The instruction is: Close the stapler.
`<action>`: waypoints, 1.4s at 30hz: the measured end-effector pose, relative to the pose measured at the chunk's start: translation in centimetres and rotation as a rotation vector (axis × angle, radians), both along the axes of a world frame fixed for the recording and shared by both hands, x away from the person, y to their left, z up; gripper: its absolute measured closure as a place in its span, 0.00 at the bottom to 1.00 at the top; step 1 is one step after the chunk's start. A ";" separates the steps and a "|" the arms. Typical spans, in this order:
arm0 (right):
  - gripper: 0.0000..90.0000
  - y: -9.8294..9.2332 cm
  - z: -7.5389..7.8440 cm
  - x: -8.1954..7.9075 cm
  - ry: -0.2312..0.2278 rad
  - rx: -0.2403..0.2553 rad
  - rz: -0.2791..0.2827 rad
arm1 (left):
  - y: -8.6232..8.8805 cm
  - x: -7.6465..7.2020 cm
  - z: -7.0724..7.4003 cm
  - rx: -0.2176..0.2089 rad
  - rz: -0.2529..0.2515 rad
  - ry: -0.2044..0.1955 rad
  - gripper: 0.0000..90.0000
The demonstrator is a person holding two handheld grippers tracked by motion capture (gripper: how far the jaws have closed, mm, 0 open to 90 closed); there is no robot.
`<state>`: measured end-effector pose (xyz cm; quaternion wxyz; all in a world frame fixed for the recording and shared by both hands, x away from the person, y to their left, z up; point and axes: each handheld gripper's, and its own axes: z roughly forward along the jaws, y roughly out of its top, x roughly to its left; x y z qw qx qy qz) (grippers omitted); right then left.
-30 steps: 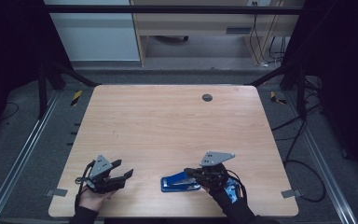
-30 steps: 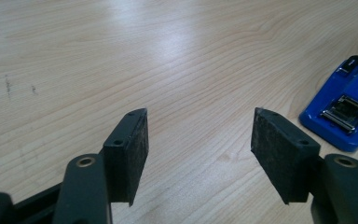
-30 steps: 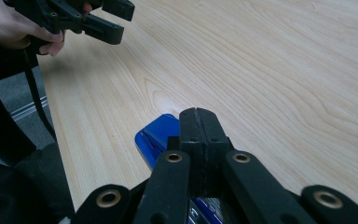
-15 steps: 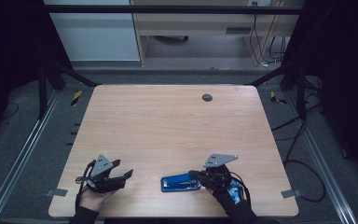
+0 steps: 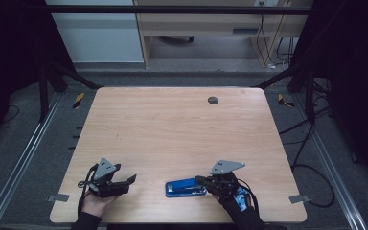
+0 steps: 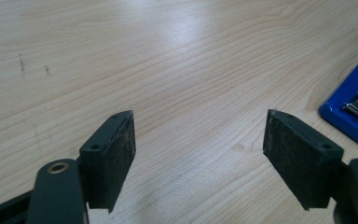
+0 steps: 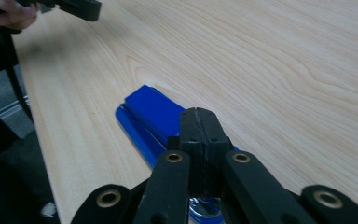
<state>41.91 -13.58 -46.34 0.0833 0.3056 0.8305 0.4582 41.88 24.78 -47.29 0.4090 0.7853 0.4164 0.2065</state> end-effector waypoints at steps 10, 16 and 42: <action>1.00 -0.4 -0.4 0.3 0.024 0.009 -0.005 | 0.0 -0.1 0.0 0.016 0.006 -0.004 0.26; 1.00 -0.4 -0.5 0.3 0.016 0.012 -0.007 | -0.1 -0.1 -0.1 0.025 0.005 -0.004 0.26; 0.94 -0.6 -0.3 0.7 0.015 0.040 -0.001 | -0.2 0.1 -0.1 0.022 -0.002 0.005 0.24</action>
